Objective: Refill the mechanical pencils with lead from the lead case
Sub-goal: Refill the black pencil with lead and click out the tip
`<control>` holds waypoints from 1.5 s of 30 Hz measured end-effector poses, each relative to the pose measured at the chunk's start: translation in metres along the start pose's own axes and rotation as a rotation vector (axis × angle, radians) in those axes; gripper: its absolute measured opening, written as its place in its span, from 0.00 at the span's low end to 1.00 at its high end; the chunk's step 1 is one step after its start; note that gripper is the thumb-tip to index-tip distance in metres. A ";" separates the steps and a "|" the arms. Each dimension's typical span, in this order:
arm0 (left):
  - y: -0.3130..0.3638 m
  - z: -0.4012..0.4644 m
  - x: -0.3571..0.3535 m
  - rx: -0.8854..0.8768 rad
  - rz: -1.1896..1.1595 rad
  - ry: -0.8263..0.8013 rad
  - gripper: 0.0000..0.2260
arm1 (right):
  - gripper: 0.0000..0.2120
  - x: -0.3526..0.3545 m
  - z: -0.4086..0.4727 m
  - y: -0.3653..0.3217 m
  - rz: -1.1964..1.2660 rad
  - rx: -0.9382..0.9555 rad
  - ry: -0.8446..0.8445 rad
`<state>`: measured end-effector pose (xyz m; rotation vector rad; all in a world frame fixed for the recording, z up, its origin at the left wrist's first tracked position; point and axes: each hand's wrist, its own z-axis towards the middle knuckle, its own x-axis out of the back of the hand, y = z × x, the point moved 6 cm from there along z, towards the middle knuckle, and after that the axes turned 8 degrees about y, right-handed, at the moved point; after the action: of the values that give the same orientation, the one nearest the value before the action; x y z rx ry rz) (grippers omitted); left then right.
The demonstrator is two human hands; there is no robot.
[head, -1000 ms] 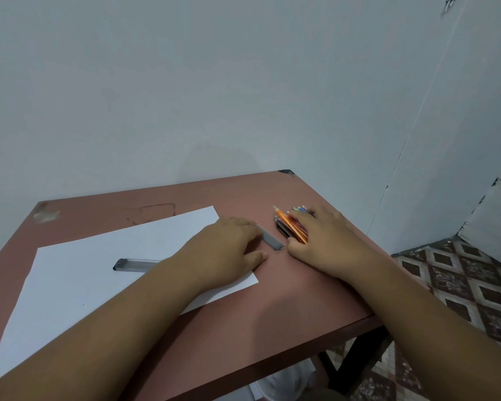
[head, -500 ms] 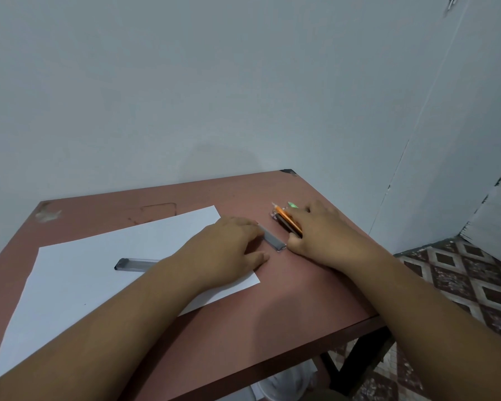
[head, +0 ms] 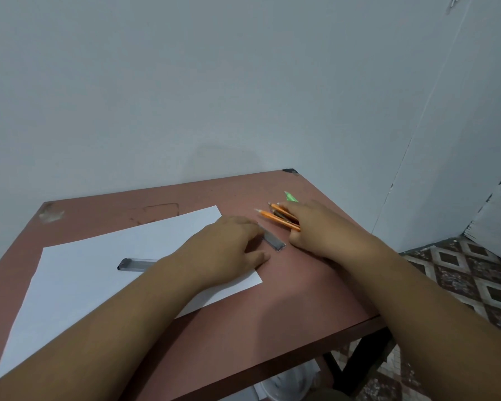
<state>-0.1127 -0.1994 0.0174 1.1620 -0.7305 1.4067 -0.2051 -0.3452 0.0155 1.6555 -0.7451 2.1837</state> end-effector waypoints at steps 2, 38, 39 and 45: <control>-0.002 0.001 0.000 0.011 -0.006 0.002 0.17 | 0.30 -0.001 0.000 -0.002 -0.035 -0.009 -0.024; -0.011 -0.002 0.012 0.098 -0.069 -0.015 0.24 | 0.37 0.011 -0.007 -0.003 -0.020 -0.008 -0.088; -0.010 -0.002 0.013 0.095 -0.069 -0.013 0.24 | 0.37 0.011 -0.007 -0.004 -0.021 -0.004 -0.087; -0.007 -0.005 0.017 0.095 -0.060 -0.015 0.22 | 0.37 0.013 -0.011 -0.010 -0.015 0.007 -0.080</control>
<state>-0.1056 -0.1874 0.0300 1.2598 -0.6404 1.3962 -0.2120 -0.3313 0.0278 1.7556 -0.7447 2.1236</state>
